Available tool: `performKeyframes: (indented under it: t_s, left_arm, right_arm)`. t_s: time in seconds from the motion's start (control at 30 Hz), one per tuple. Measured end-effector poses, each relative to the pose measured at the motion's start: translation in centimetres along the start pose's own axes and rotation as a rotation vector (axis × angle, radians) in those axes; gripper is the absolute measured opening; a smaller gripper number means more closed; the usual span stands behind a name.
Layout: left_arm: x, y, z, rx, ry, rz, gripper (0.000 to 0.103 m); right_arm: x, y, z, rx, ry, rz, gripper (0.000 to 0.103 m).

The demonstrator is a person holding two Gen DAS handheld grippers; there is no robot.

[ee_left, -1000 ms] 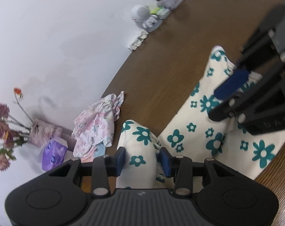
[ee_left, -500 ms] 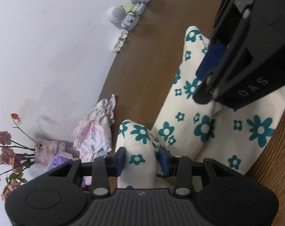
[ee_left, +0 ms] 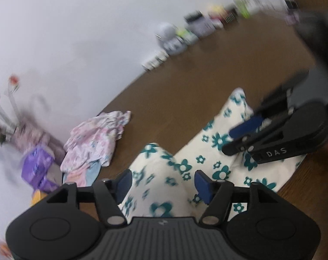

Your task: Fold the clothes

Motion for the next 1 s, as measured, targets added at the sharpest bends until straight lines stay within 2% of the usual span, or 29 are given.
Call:
performKeyframes:
  t_s: [0.13, 0.23, 0.33, 0.43, 0.53, 0.6, 0.73, 0.8, 0.9, 1.0]
  left_arm:
    - [-3.1, -3.6, -3.1, 0.076, -0.153, 0.014, 0.071]
    - [-4.3, -4.8, -6.6, 0.094, -0.233, 0.016, 0.072]
    - [-4.3, -4.3, -8.8, 0.095, -0.274, -0.025, 0.072]
    - [-4.3, -3.9, -11.0, 0.096, -0.315, -0.067, 0.072]
    - [-4.4, -3.1, -12.0, 0.108, -0.334, -0.089, 0.072]
    - [-4.5, -2.7, -11.9, 0.122, -0.330, -0.093, 0.072]
    - [-4.6, -2.0, -11.8, 0.164, -0.343, -0.135, 0.072]
    - [-5.1, -2.2, -11.7, 0.203, -0.377, -0.155, 0.072]
    - [-6.4, -2.6, -11.3, 0.272, -0.476, -0.213, 0.072]
    - [-7.7, -2.3, -10.7, 0.322, -0.588, -0.290, 0.069]
  right_arm:
    - [0.0, -0.2, 0.1, 0.007, 0.011, 0.006, 0.027]
    - [-0.7, -0.8, 0.5, 0.023, 0.051, 0.041, 0.027]
    - [-1.7, -1.7, 1.1, 0.043, 0.126, 0.108, 0.027]
    - [-2.9, -2.4, 1.8, 0.055, 0.206, 0.180, 0.033]
    - [-5.0, -1.6, 2.4, 0.017, 0.314, 0.274, 0.038]
    - [-6.3, -0.7, 2.9, -0.015, 0.369, 0.301, 0.039]
    - [-7.7, 0.9, 3.8, -0.049, 0.414, 0.249, 0.046]
    - [-7.8, 1.5, 3.8, -0.063, 0.421, 0.210, 0.046]
    - [-7.4, 1.8, 3.0, -0.074, 0.424, 0.167, 0.044]
    - [-6.9, 1.8, 2.0, -0.073, 0.422, 0.131, 0.037]
Point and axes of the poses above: each gripper's, at about its wrist camera, not at the fingertips, and y roughly the way its jaws point, x to its right, z to its top, the point moved 10 cm from there along y, roughly the way its jaws point, and after that the axes turned 7 degrees about -z, right-handed, at the moved point
